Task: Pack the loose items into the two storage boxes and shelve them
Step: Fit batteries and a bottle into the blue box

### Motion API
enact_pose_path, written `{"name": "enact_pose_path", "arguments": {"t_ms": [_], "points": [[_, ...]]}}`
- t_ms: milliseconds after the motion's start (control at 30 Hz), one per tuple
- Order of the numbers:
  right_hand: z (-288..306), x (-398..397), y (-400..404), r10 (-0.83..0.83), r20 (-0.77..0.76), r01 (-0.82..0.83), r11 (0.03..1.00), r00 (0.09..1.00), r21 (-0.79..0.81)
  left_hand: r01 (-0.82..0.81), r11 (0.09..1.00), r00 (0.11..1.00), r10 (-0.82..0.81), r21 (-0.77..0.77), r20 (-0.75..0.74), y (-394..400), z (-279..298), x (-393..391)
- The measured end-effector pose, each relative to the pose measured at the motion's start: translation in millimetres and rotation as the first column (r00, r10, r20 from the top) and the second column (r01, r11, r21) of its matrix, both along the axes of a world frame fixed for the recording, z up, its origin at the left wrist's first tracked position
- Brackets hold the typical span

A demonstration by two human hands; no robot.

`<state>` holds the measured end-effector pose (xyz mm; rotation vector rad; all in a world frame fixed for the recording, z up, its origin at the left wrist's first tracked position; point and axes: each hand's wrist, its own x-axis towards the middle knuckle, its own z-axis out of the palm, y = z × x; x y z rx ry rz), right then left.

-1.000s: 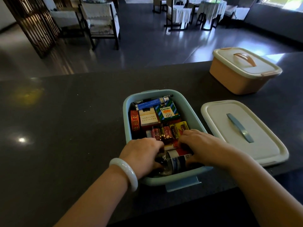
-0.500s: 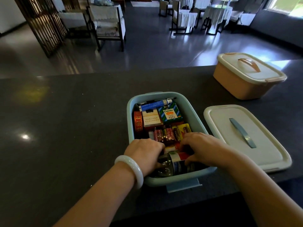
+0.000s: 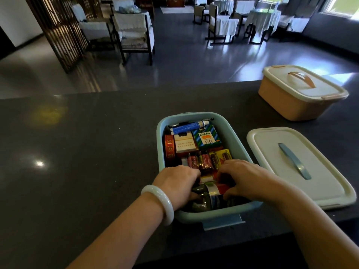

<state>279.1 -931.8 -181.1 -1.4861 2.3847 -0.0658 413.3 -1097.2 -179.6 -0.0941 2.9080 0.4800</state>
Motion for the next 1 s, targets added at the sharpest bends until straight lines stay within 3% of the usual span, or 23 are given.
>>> {"name": "enact_pose_path", "arguments": {"t_ms": [133, 333, 467, 600, 733, 867, 1000], "points": [[16, -1, -14, -0.023, 0.051, 0.026, 0.998, 0.998, -0.062, -0.07, 0.984, 0.978, 0.1, 0.165, -0.183, -15, 14, 8], [55, 16, -81, -0.016, 0.015, 0.019, 0.981, 1.0, -0.191, -0.232, 0.973, 0.924, 0.222, 0.002, -0.311, -78, 35, 32], [66, 38, -148, 0.006, -0.028, -0.01, 0.987, 1.0, -0.158, -0.355, 0.93, 0.906, 0.318, -0.094, -0.281, -130, 34, 65], [64, 63, -227, 0.172, -0.114, -0.176, 0.984, 0.978, -0.025, -0.461, 0.867, 0.88, 0.42, -0.188, -0.22, -184, 33, 105], [55, 105, -316, 0.275, -0.083, -0.267, 0.959, 0.958, 0.1, -0.553, 0.782, 0.833, 0.526, -0.289, -0.169, -245, 35, 153], [49, 165, -413, 0.355, -0.094, -0.337, 0.926, 0.93, 0.172, -0.63, 0.665, 0.753, 0.648, -0.4, -0.109, -317, 35, 217], [43, 232, -506, 0.424, -0.097, -0.412, 0.902, 0.9, 0.128, -0.711, 0.551, 0.651, 0.751, -0.437, -0.111, -390, 31, 289]]}}
